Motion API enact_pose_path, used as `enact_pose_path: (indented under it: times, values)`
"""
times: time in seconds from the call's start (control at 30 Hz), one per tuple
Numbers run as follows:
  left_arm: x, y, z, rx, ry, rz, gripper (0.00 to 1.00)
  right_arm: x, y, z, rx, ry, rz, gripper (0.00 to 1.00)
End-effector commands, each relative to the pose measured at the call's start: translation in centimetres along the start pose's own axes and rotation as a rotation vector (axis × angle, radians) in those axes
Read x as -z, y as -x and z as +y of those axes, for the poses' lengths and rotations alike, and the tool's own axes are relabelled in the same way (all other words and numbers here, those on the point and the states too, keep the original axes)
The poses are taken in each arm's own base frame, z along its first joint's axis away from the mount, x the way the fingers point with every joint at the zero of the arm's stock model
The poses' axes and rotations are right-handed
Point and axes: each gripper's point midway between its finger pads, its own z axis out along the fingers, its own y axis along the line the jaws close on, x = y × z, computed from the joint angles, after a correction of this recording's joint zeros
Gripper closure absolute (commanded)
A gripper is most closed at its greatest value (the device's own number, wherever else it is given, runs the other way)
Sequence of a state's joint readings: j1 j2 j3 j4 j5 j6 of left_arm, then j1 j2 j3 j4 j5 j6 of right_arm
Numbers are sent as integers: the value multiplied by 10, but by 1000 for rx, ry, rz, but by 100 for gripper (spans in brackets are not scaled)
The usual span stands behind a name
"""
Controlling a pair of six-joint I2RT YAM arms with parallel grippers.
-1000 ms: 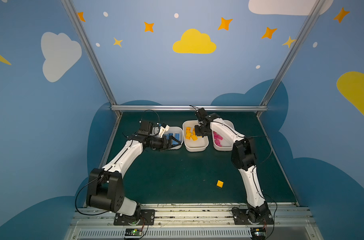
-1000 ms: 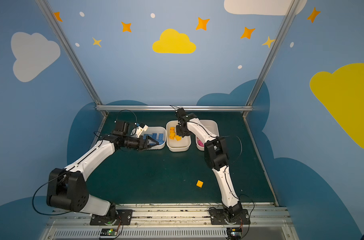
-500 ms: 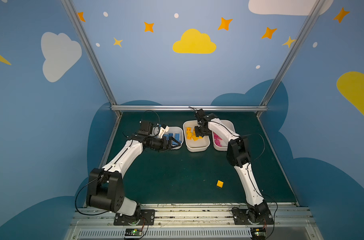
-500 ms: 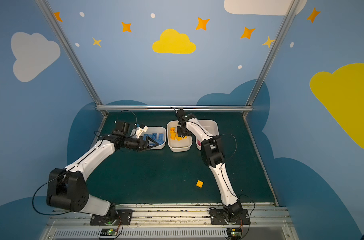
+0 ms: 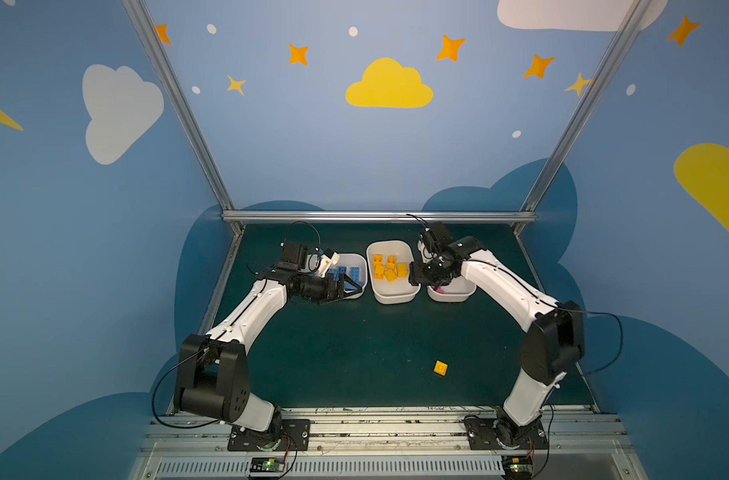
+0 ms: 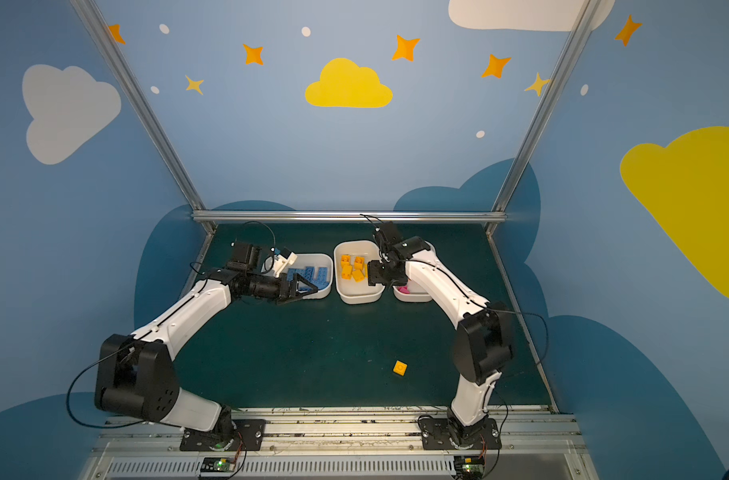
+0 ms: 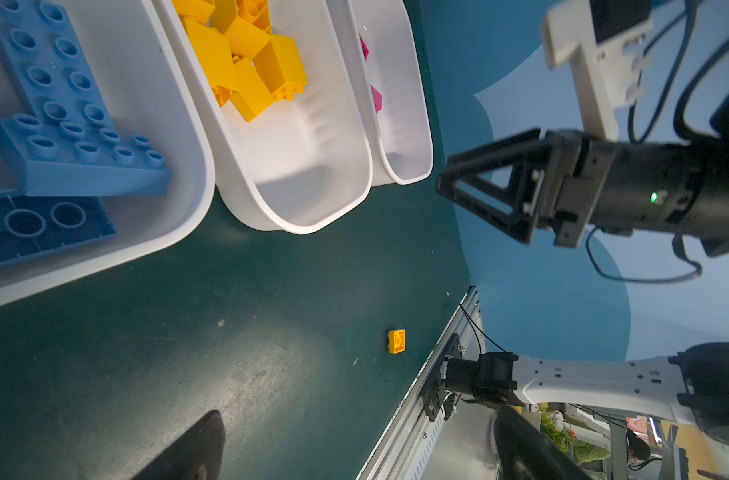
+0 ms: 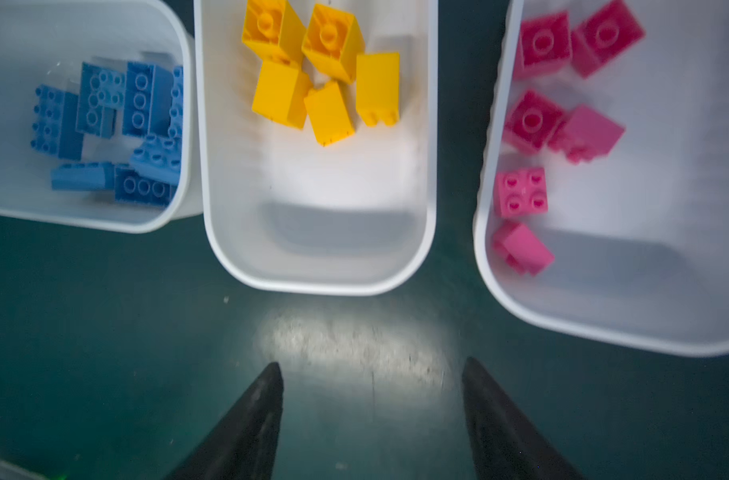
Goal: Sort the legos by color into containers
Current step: 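Move the right gripper to the last small yellow brick and grasp it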
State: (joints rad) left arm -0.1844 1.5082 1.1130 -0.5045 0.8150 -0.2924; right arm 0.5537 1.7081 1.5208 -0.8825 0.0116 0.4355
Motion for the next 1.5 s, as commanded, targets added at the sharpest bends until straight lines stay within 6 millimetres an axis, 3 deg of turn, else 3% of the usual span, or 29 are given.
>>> enact_pose_path:
  times: [0.0, 0.07, 0.17, 0.33, 0.5, 0.7, 0.93, 1.47]
  values:
    - [-2, 3, -3, -15, -20, 3, 1, 5, -47, -17, -149, -37, 77, 29]
    - [-3, 3, -4, -16, -21, 5, 1, 13, -71, -29, -234, -59, 85, 21]
    - [-4, 5, -3, -15, -22, 3, 1, 17, -105, -38, -367, -61, 108, 17]
    - [-7, 6, -4, -18, -25, 1, 1, 2, -149, -47, -540, -109, 148, 16]
    - [-9, 5, 0, -22, -18, 1, 1, -18, -176, -37, -564, -134, 163, 17]
    - [-14, 1, 6, -21, -19, -7, 1, -41, -205, -44, -587, -193, 241, 21]
    - [-20, -7, 14, -22, -19, 4, 1, -54, -227, -54, -622, -241, 300, 31]
    - [-23, -9, 18, -26, -18, 16, 1, -68, -238, -61, -641, -254, 350, 69]
